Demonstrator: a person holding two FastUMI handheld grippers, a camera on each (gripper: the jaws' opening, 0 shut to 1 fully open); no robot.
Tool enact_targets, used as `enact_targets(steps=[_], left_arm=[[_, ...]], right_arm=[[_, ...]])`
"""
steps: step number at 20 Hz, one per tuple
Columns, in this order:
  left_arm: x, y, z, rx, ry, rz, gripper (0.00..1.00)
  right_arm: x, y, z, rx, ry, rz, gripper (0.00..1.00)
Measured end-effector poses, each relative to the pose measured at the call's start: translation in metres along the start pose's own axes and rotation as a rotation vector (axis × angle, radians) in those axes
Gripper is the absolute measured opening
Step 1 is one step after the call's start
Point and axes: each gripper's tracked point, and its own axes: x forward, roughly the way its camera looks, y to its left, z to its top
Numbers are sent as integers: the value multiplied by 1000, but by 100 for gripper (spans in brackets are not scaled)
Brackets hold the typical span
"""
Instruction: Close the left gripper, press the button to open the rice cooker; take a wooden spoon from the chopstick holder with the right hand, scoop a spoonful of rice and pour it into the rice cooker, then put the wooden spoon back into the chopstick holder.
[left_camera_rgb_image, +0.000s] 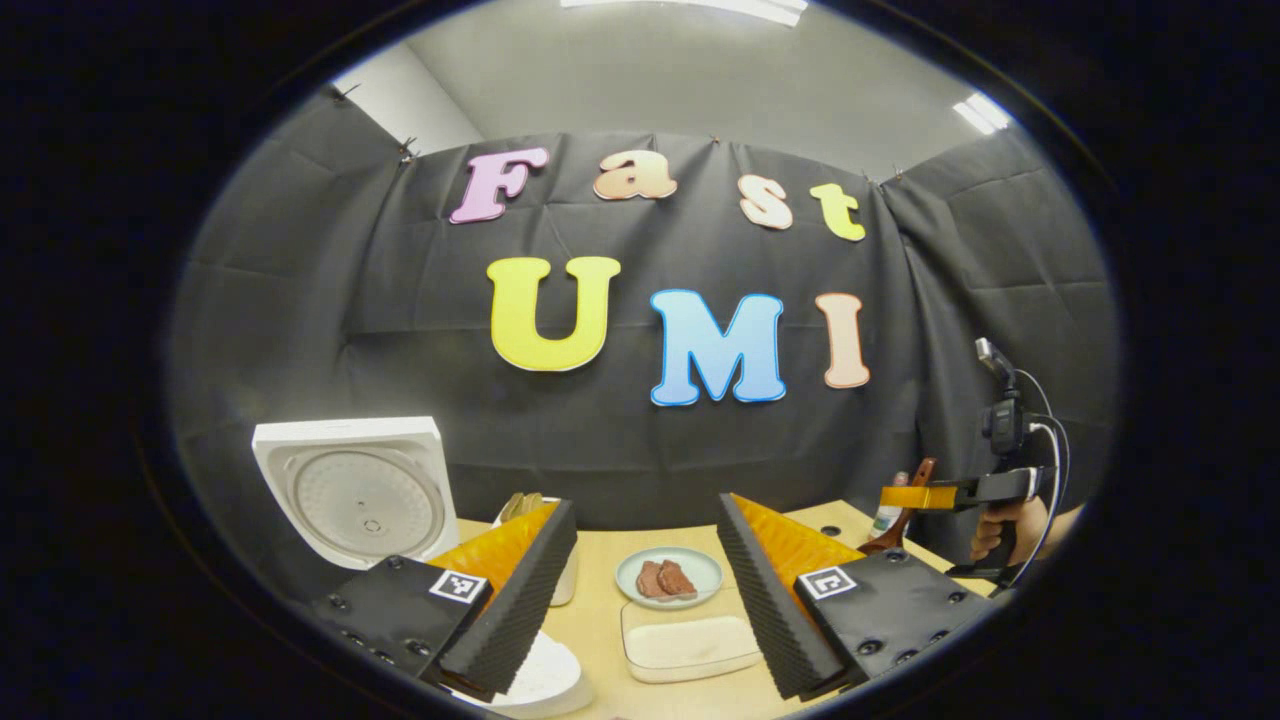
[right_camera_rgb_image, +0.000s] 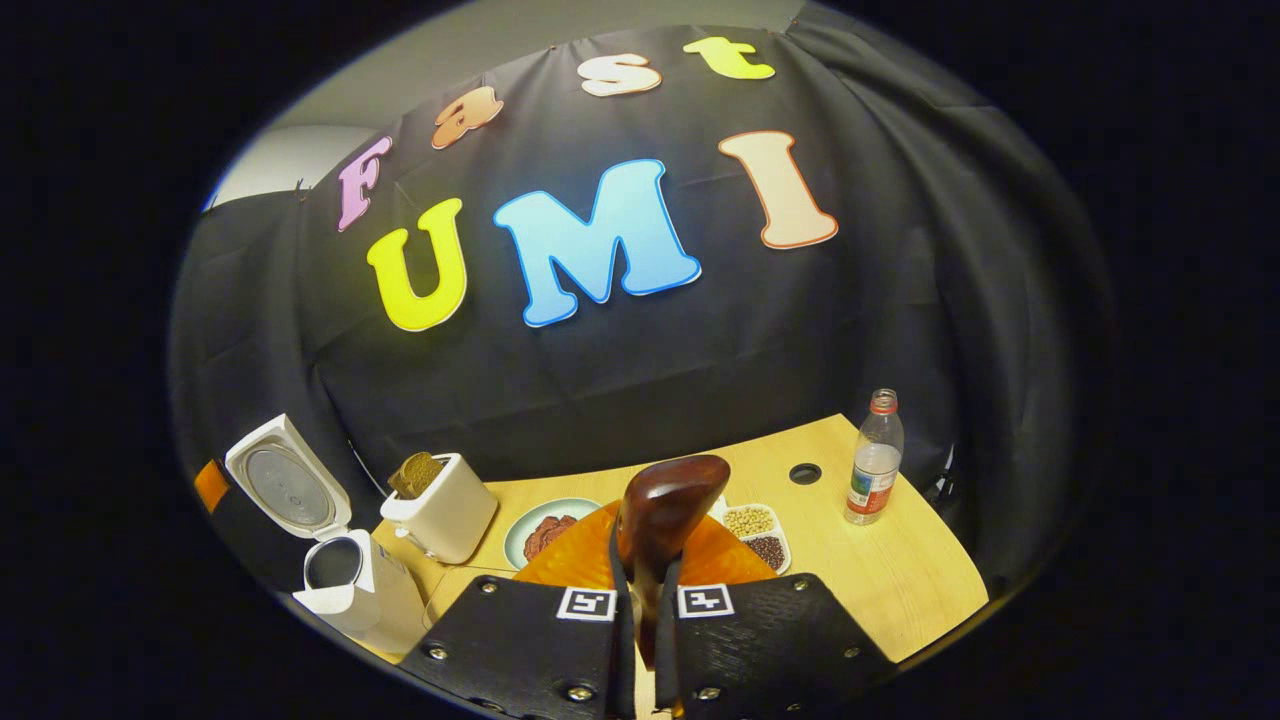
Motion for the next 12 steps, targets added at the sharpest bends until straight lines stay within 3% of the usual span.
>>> enact_targets(steps=[12], left_arm=[[-13,11,-6,6,32,63,98]], right_arm=[[31,-30,-71,26,111,-96,8]])
